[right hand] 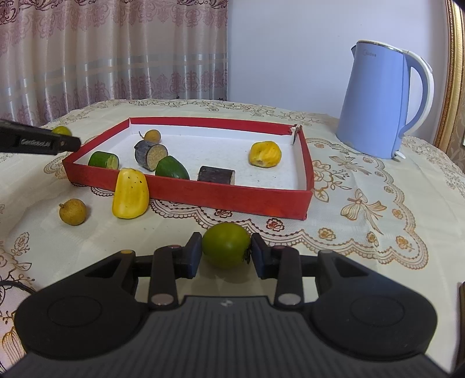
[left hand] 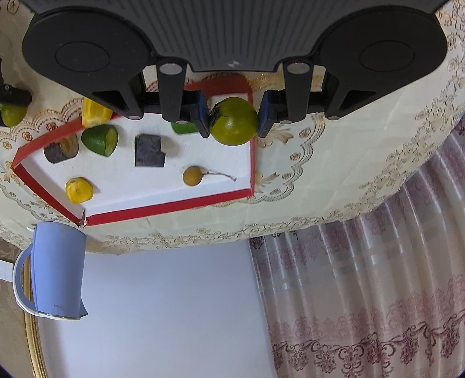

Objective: Organize fruits
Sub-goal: 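Carry the green fruit into the tray and open the left gripper while the right gripper holds the lime, then carry the green lime into the tray and open the right gripper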

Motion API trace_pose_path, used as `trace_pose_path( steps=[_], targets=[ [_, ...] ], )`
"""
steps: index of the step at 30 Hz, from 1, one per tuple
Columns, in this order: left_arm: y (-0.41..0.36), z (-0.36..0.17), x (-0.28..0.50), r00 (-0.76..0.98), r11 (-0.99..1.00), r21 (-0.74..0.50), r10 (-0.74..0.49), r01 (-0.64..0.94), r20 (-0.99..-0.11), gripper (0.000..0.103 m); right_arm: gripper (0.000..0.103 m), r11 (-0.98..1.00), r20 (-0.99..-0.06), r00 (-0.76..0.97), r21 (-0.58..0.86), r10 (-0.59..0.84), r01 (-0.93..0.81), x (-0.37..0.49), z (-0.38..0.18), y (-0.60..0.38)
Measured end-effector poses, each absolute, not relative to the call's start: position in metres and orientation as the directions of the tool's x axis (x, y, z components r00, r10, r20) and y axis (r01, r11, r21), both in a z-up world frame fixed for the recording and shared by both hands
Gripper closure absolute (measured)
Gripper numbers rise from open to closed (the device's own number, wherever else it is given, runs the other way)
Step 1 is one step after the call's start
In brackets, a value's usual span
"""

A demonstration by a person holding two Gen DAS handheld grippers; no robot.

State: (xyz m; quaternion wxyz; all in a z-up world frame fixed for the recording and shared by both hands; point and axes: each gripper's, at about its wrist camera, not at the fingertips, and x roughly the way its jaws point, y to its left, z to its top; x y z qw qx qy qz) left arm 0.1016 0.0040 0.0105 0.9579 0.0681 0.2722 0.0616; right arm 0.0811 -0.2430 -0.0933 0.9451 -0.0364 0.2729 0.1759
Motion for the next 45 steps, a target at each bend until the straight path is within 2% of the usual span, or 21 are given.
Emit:
trace_pose_path(
  steps=[10,32,33,37,38,42,45],
  targets=[
    [-0.009,0.018,0.132,0.846,0.98,0.191,0.149,-0.057,-0.512,0.069,0.069,0.934,-0.531,0.786,0.033,0.317,-0.355,0.082,-0.094,-0.244],
    [-0.077,-0.001,0.239,0.761,0.977,0.186,0.043,0.102,-0.647,0.069,0.069,0.934,-0.534,0.78,0.052,0.325,-0.354,0.084,-0.095,-0.245],
    [-0.08,-0.003,0.239,0.758,0.976,0.188,0.043,0.107,-0.651,0.067,0.069,0.934,-0.534,0.78,0.054,0.326,-0.353,0.084,-0.095,-0.245],
    [-0.084,-0.001,0.233,0.783,0.97,0.23,0.084,0.077,-0.616,0.03,0.069,0.935,-0.531,0.782,0.057,0.326,-0.351,0.084,-0.095,-0.246],
    [-0.084,0.002,0.231,0.794,0.967,0.244,0.094,0.069,-0.6,0.026,0.069,0.935,-0.53,0.783,0.056,0.325,-0.35,0.084,-0.095,-0.246],
    [-0.075,0.015,0.217,0.822,0.958,0.288,0.157,0.009,-0.547,0.026,0.069,0.936,-0.525,0.787,0.057,0.323,-0.346,0.082,-0.094,-0.246],
    [-0.05,0.025,0.197,0.824,0.965,0.253,0.195,-0.065,-0.532,0.025,0.069,0.935,-0.514,0.79,0.078,0.335,-0.346,0.081,-0.092,-0.25]
  ],
)
